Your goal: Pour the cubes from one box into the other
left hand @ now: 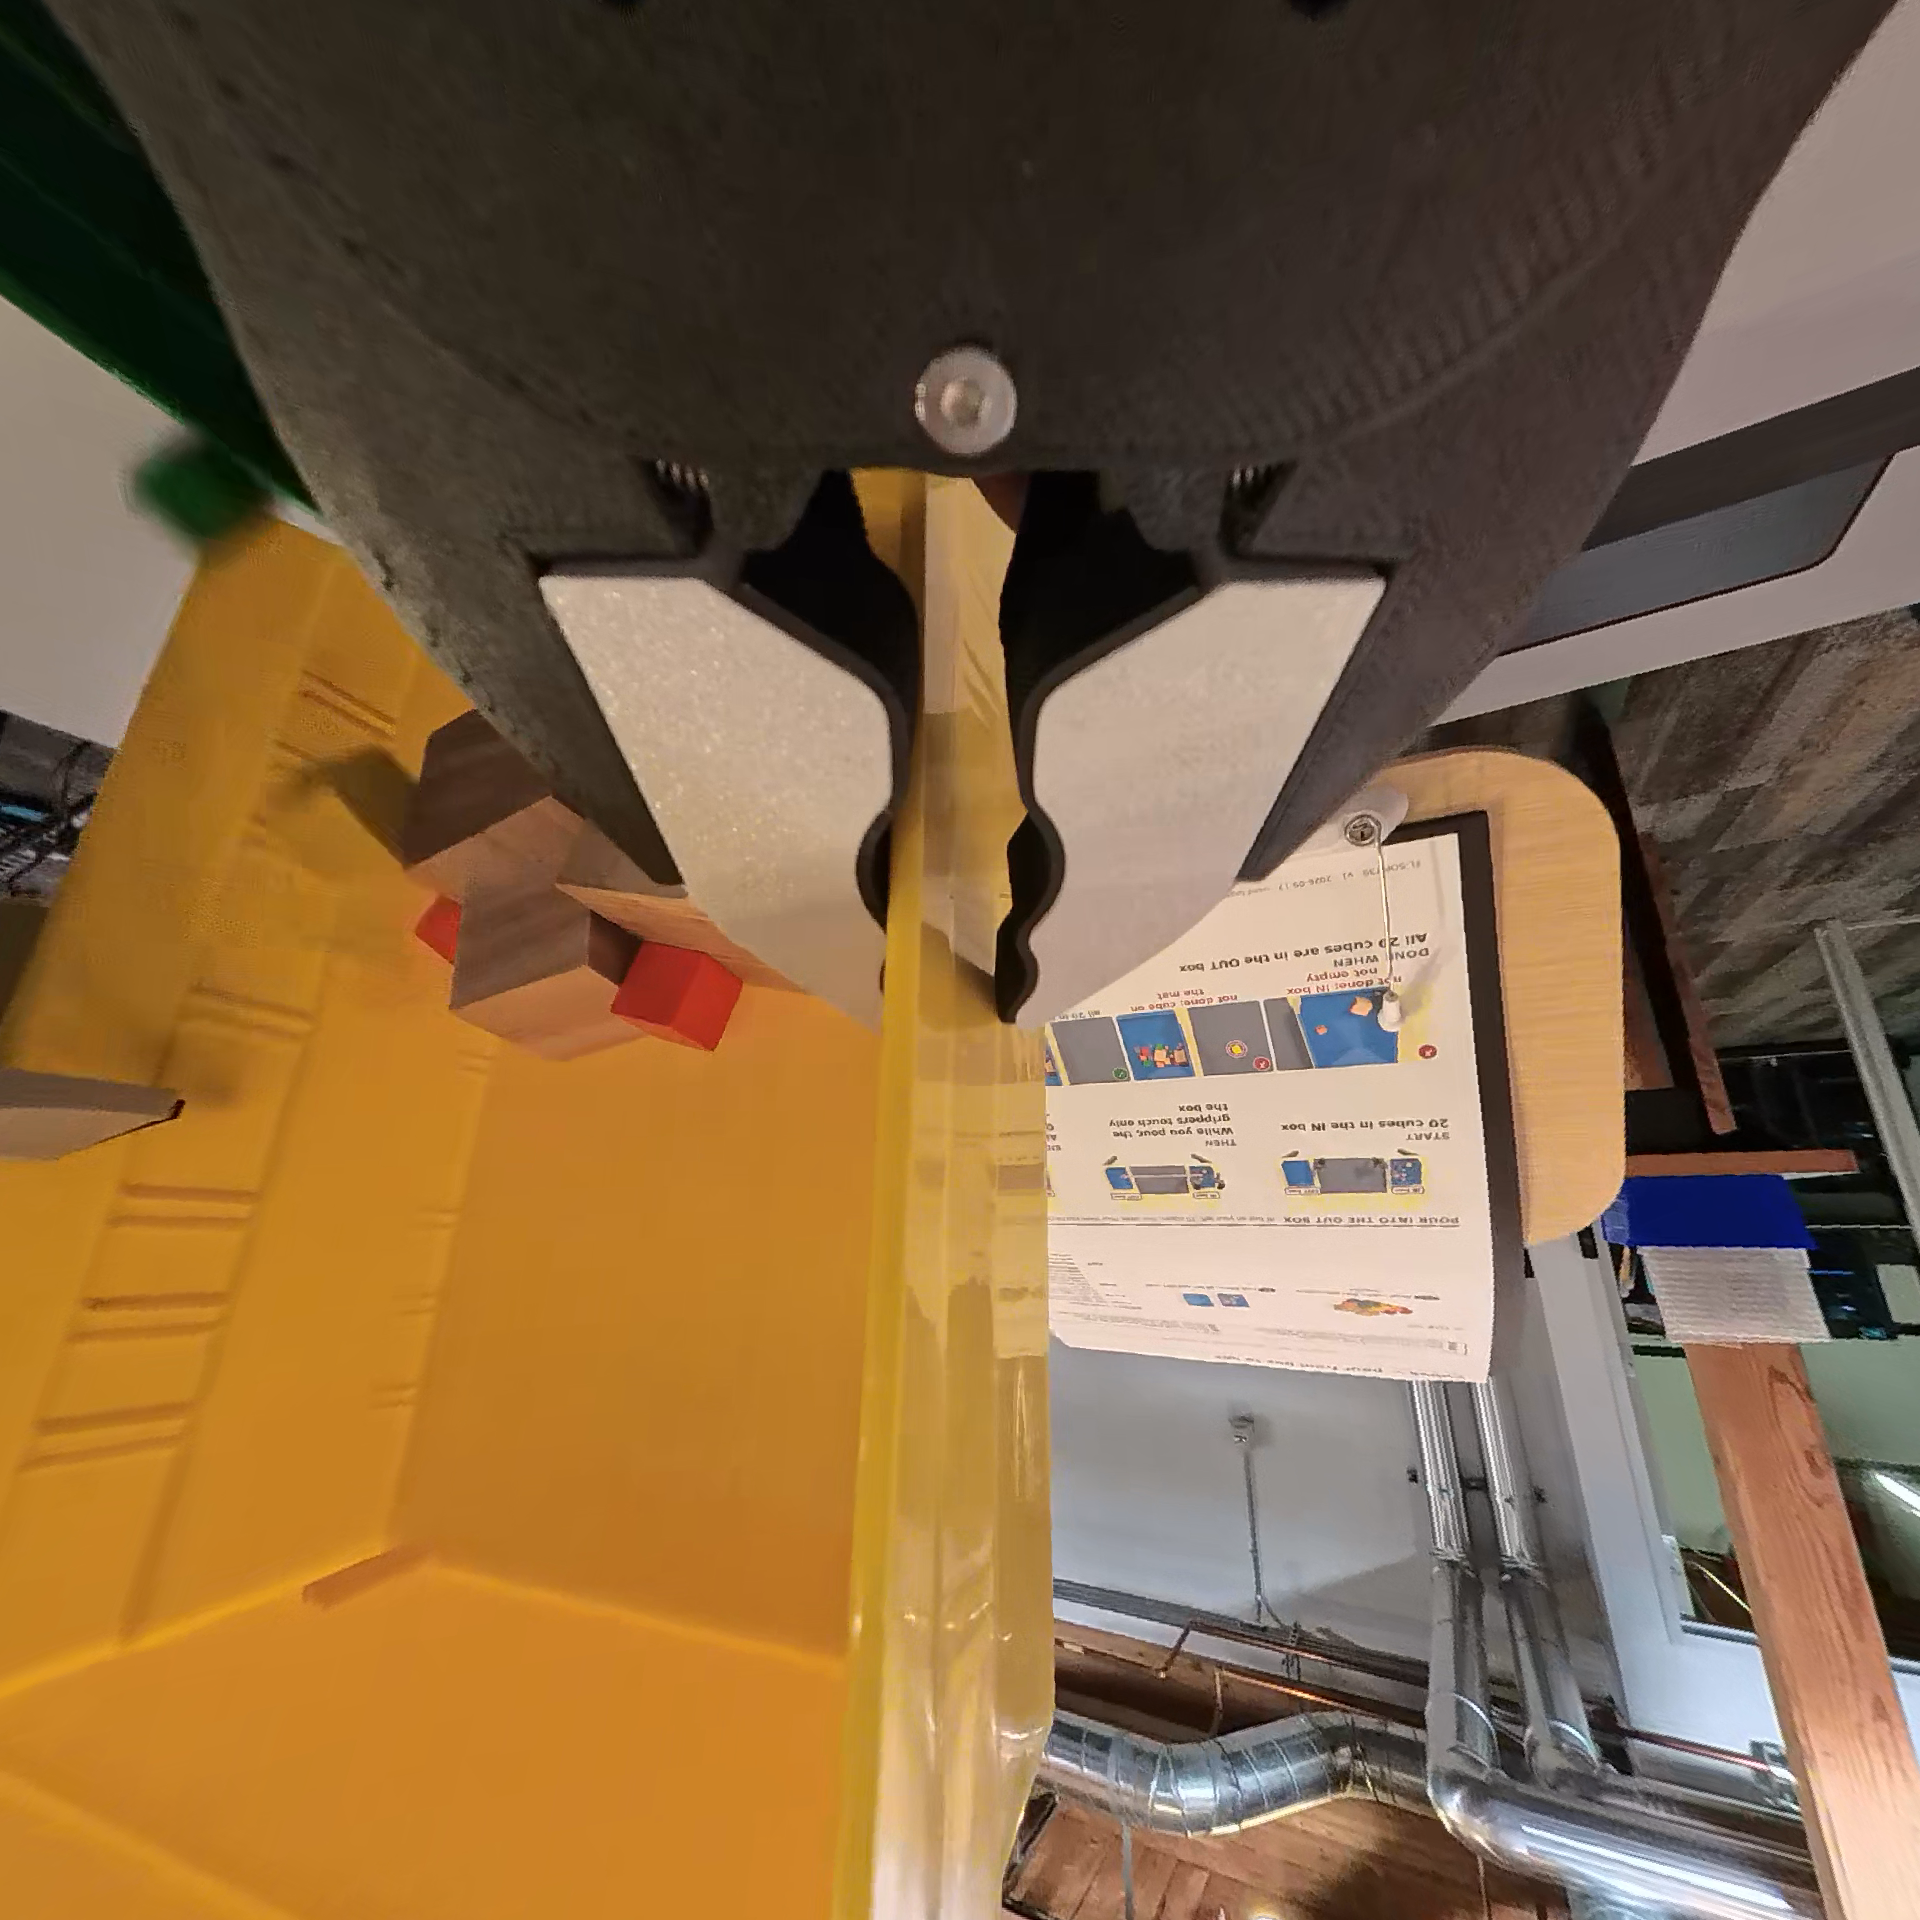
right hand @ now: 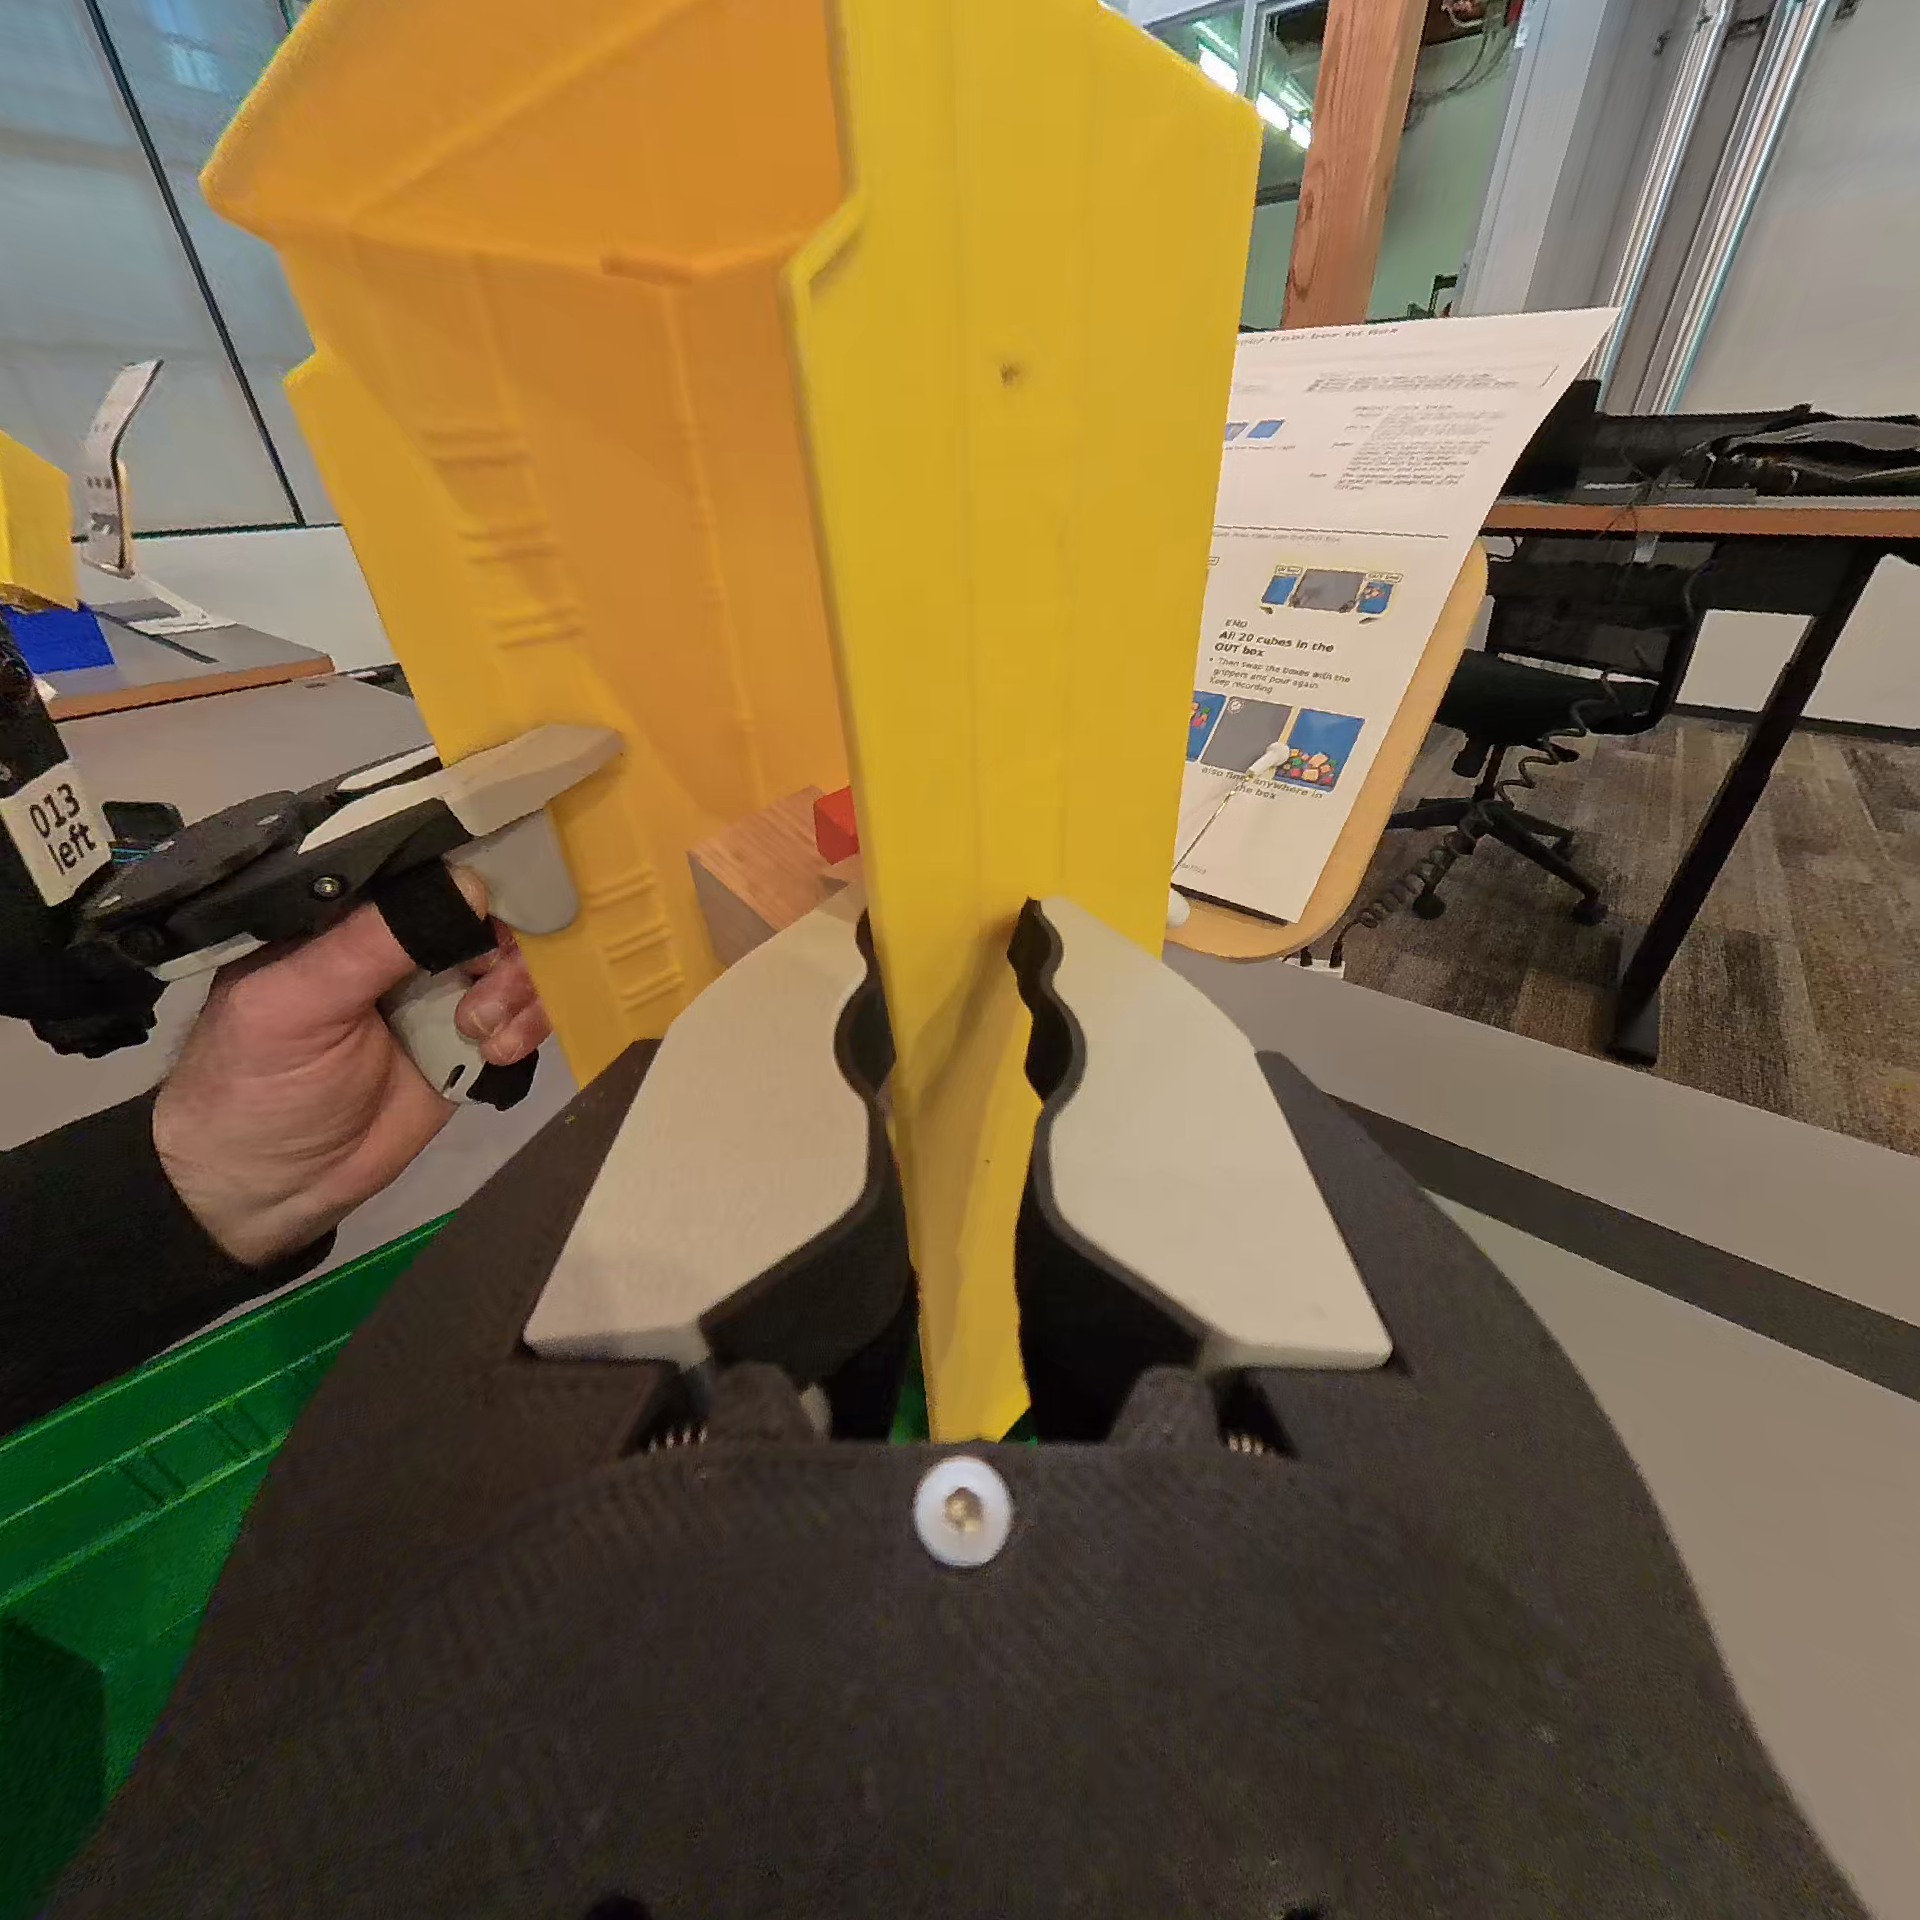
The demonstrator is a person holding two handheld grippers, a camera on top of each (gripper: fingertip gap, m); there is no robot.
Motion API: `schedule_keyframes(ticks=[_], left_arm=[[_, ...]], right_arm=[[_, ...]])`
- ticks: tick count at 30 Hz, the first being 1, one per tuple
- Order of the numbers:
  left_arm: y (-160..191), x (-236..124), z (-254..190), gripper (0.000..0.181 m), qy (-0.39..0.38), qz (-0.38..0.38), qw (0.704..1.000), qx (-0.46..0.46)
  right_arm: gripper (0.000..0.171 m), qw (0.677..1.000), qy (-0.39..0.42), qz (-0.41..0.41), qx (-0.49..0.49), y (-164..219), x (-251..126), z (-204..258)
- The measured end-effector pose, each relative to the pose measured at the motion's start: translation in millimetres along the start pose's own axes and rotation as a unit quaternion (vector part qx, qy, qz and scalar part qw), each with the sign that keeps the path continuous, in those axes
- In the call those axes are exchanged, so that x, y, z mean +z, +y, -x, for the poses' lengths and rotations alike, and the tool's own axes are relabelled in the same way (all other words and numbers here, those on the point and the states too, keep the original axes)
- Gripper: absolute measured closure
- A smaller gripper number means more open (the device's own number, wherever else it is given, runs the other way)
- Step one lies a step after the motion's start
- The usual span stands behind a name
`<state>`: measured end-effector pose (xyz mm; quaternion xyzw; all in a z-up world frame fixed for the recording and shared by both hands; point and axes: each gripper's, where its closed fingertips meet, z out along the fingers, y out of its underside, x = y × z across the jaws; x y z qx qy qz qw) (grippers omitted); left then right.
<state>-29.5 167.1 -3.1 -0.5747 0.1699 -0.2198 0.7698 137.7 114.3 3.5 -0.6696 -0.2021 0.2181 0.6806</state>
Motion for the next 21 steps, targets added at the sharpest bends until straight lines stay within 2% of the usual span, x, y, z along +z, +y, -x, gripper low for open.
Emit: schedule_keyframes(ticks=[14, 21], left_arm=[[-2.8, -0.1, -1.7, 0.168, 0.004, -0.010, 1.000, 0.001], [3.8, 4.7, 10.8, 0.176, -0.046, 0.028, 0.999, 0.007]], right_arm=[[0.153, 1.000, -0.012, -0.021, 0.014, -2.4, -4.1, 2.4], [0.151, 1.000, 0.005, 0.004, -0.017, -1.0, 0.7, 5.6]])
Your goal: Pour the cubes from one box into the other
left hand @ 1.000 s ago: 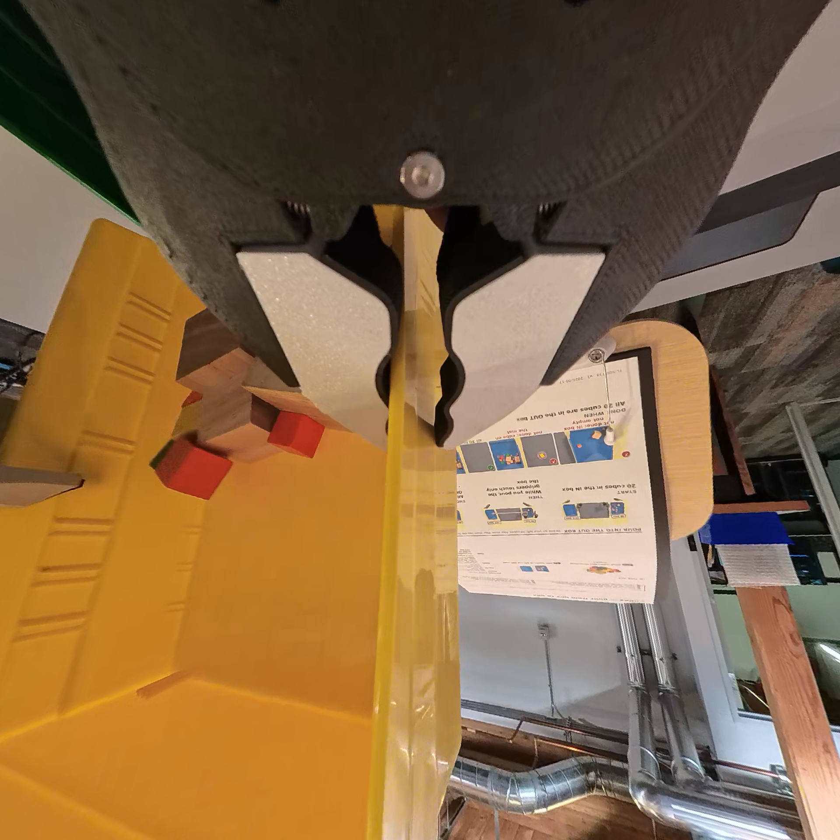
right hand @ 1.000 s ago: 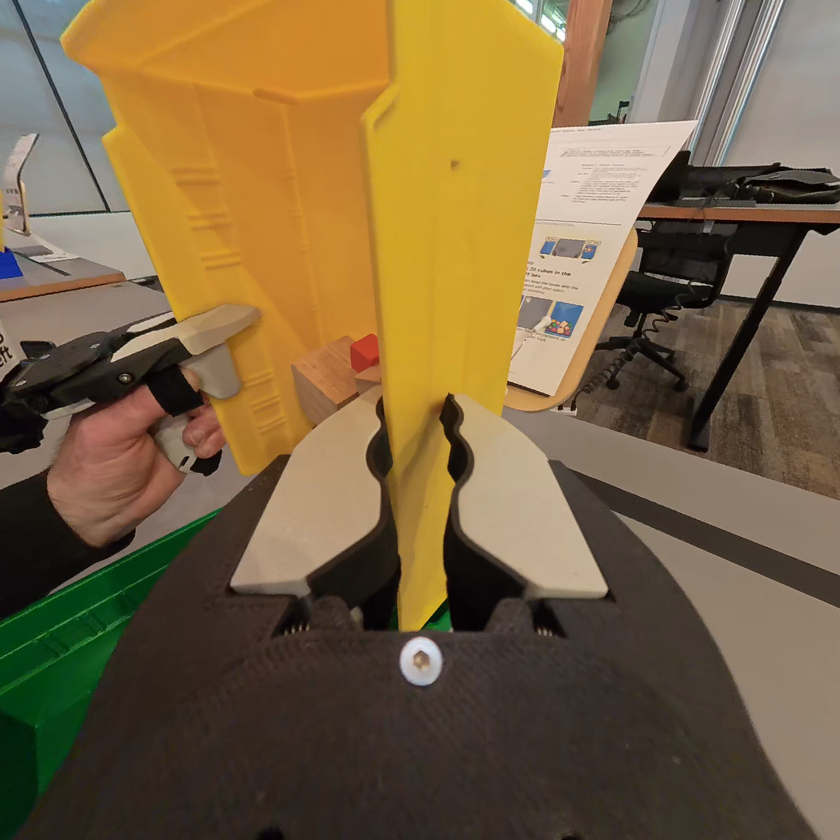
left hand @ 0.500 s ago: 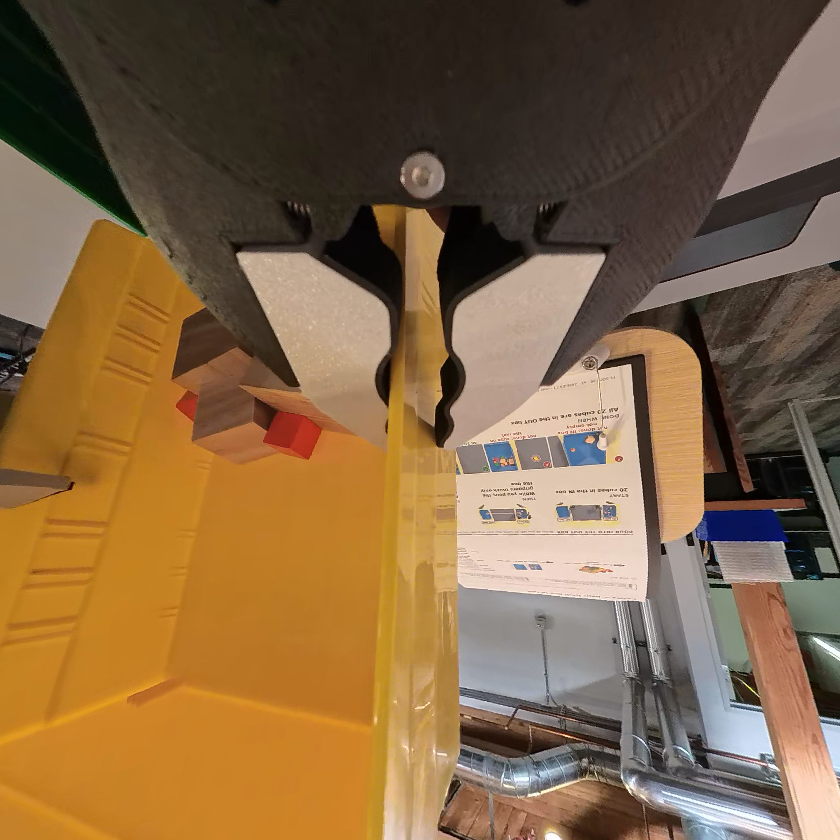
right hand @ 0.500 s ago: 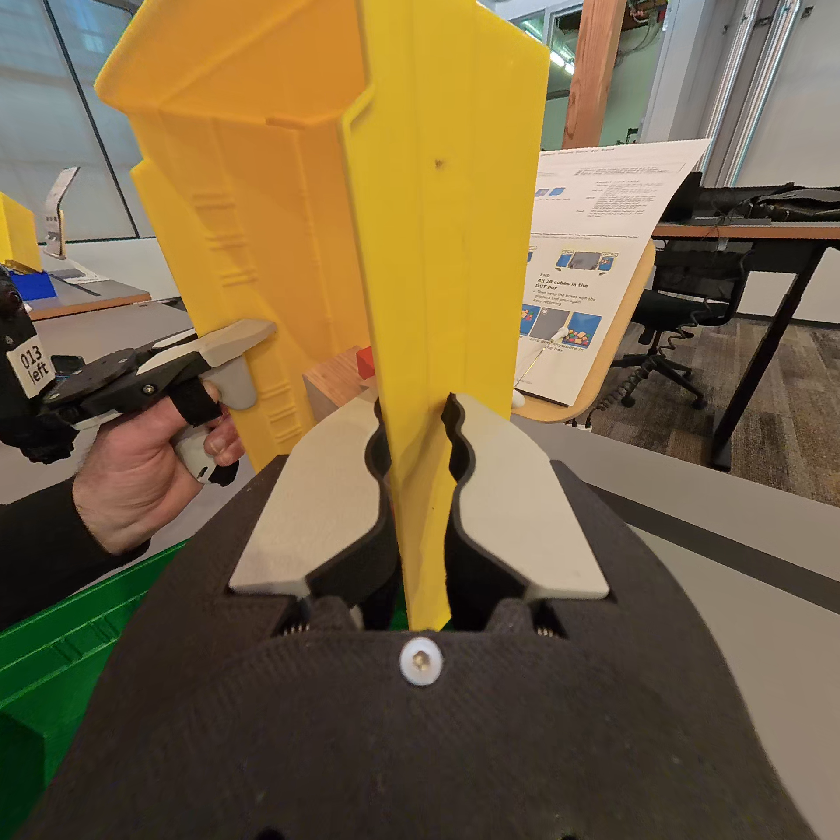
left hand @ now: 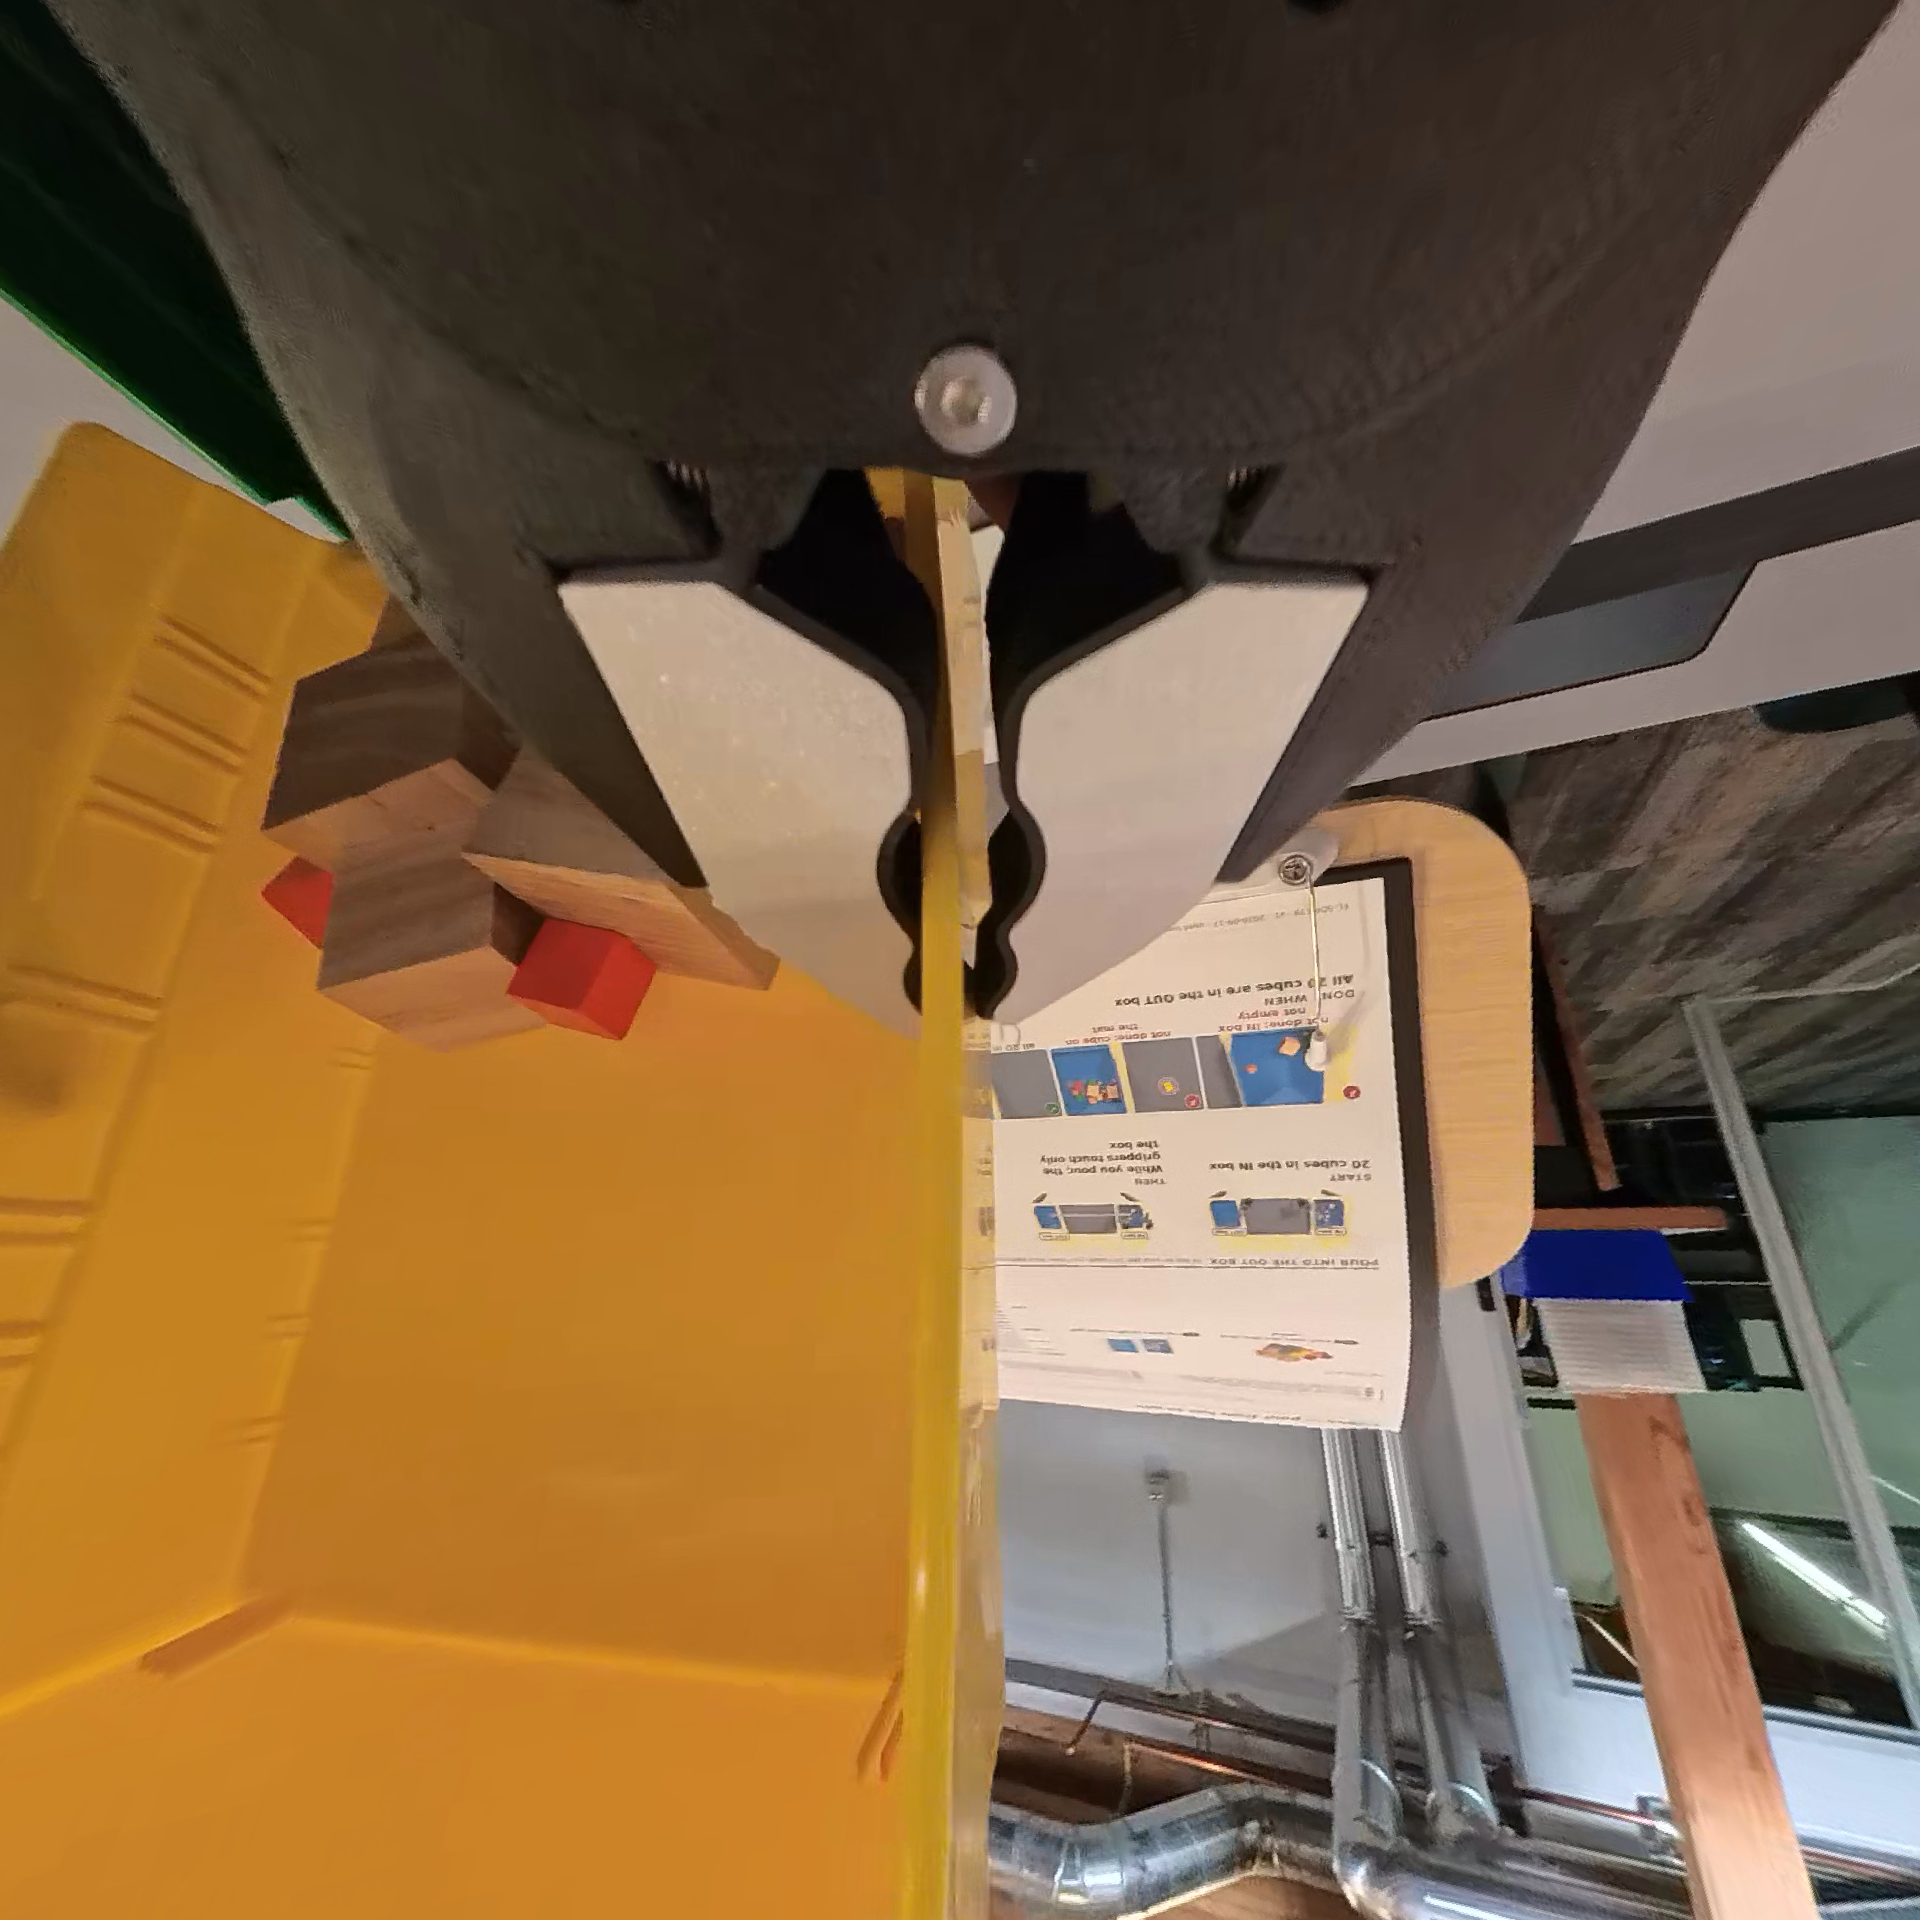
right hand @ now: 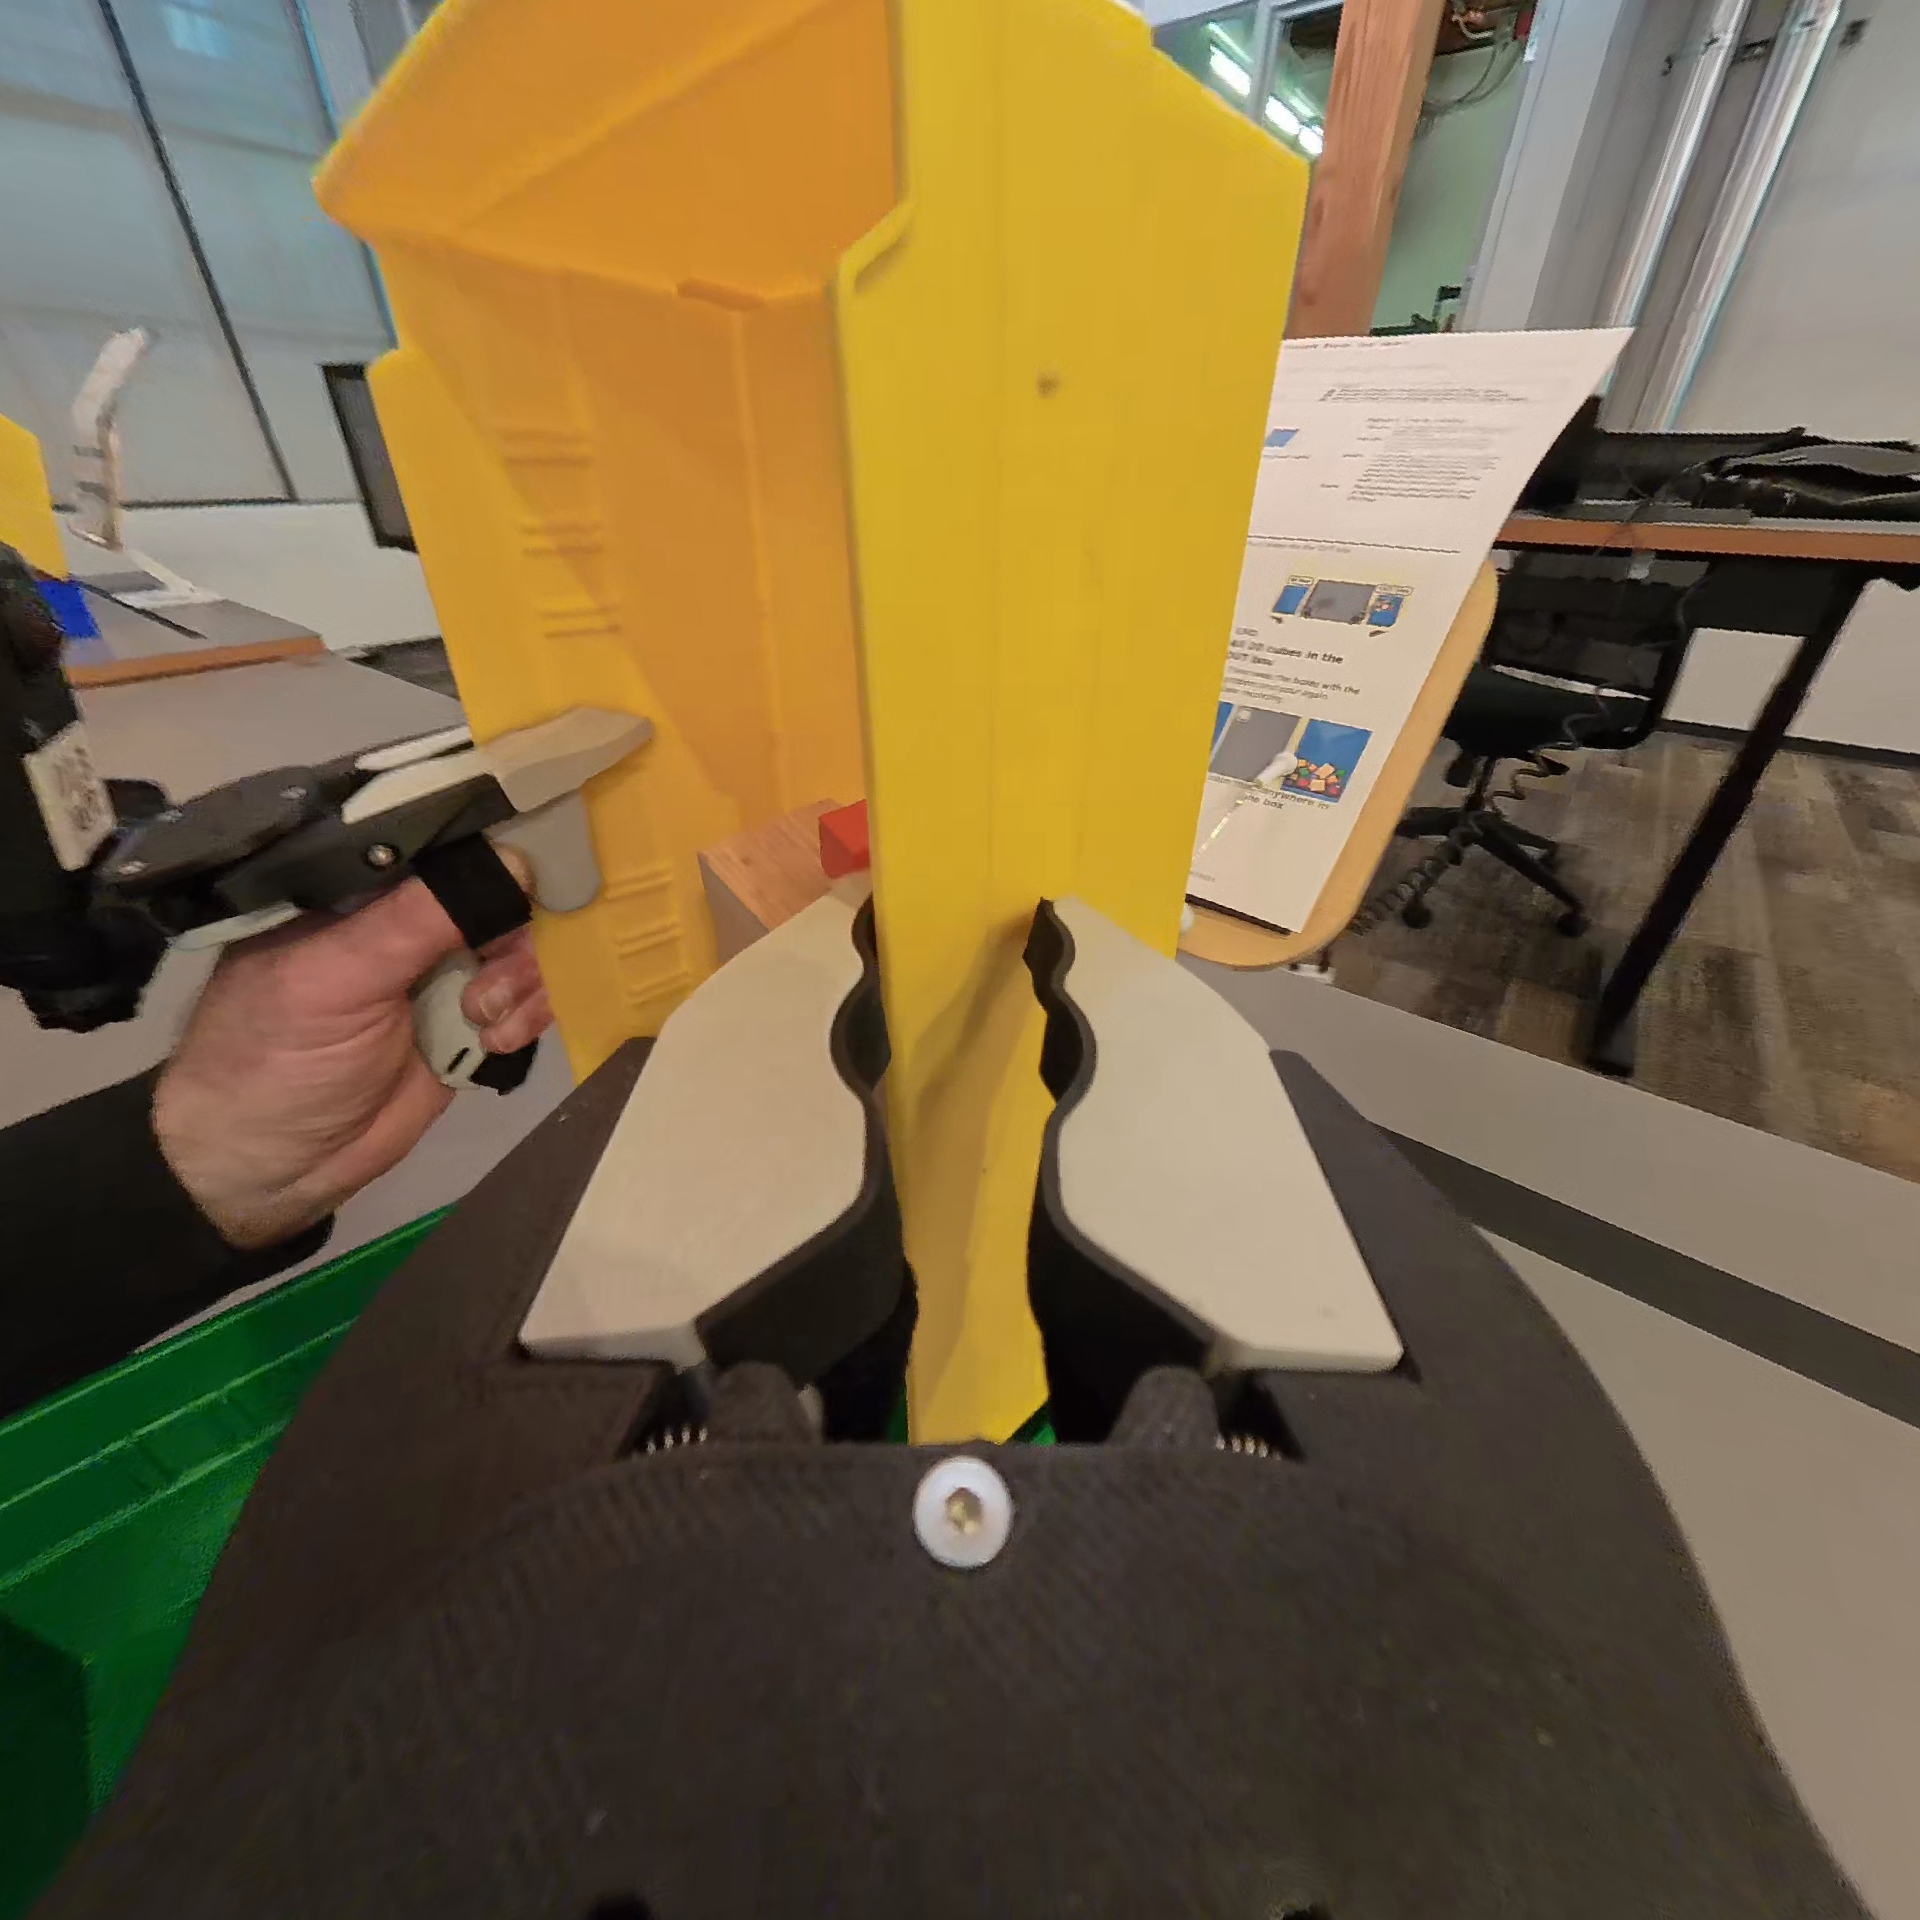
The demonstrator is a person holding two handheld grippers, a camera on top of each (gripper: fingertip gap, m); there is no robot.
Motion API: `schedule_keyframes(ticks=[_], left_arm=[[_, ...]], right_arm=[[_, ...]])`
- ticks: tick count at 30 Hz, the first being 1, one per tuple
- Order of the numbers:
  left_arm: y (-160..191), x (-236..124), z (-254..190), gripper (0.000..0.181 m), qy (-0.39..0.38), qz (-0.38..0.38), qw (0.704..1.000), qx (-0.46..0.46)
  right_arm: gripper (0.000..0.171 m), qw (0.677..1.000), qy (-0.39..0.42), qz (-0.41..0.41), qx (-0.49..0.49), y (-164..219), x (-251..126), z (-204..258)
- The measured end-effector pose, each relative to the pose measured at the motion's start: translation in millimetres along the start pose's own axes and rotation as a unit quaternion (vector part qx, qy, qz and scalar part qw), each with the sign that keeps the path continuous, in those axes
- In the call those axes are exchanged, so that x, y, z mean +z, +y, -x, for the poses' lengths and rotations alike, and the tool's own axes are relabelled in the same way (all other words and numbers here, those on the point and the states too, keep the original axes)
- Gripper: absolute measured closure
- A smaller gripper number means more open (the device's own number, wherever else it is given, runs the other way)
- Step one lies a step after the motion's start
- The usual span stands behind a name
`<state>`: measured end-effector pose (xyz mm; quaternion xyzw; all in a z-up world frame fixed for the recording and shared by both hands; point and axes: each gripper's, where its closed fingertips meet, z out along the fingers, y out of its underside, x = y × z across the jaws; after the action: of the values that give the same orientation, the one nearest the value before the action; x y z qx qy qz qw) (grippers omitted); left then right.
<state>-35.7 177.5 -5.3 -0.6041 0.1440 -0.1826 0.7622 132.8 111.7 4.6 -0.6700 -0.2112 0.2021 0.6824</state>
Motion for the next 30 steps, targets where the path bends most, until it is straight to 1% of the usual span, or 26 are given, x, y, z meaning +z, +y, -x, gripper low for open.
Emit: schedule_keyframes(ticks=[1, 2, 3, 5, 7, 10, 13, 16, 19, 22, 25, 30], left_arm=[[-0.6, 0.2, 0.2, 0.176, -0.007, 0.002, 1.000, 0.007], [-1.0, 0.4, 1.1, 0.177, -0.013, 0.005, 1.000, 0.012], [-0.8, 0.9, 1.7, 0.177, -0.012, 0.010, 1.000, 0.005], [-0.2, 0.7, 1.6, 0.177, -0.007, 0.012, 1.000, 0.000], [1.8, -0.3, 0.6, 0.178, -0.008, 0.013, 1.000, -0.005], [1.6, -2.6, -2.2, 0.177, -0.005, 0.008, 1.000, 0.007], [3.3, -4.4, -4.0, 0.176, 0.003, 0.008, 1.000, 0.006], [6.8, -7.7, -4.5, 0.171, 0.028, 0.009, 1.000, -0.007], [4.6, -10.5, -4.5, 0.170, 0.030, 0.014, 0.999, -0.010], [-2.3, -11.5, -2.5, 0.173, 0.020, -0.007, 1.000, -0.006], [-11.9, -12.8, -3.8, 0.172, 0.022, -0.034, 0.999, -0.016], [-8.6, -7.6, -5.9, 0.170, 0.034, -0.023, 0.999, -0.032]], right_arm=[[0.150, 1.000, 0.008, 0.006, -0.010, 2.7, 0.3, 1.4], [0.144, 0.999, 0.014, 0.019, -0.025, 8.9, 0.7, 3.3], [0.144, 0.997, 0.026, 0.048, -0.046, 20.7, 1.3, 2.4], [0.147, 0.993, 0.045, 0.090, -0.067, 44.5, 1.4, 1.1], [0.150, 0.989, 0.066, 0.123, -0.057, 63.9, 1.8, -1.5], [0.157, 0.986, 0.081, 0.144, -0.037, 79.0, 1.6, -4.8], [0.162, 0.984, 0.099, 0.141, -0.044, 76.1, 0.6, -7.4], [0.164, 0.986, 0.091, 0.130, -0.040, 73.7, 1.5, -7.6], [0.164, 0.988, 0.092, 0.116, -0.044, 71.0, 2.8, -5.8], [0.163, 0.991, 0.089, 0.085, -0.050, 58.9, 2.5, -4.4], [0.162, 0.991, 0.088, 0.064, -0.072, 45.9, 2.3, -5.5], [0.163, 0.991, 0.095, 0.041, -0.085, 34.2, 3.4, -11.3]])
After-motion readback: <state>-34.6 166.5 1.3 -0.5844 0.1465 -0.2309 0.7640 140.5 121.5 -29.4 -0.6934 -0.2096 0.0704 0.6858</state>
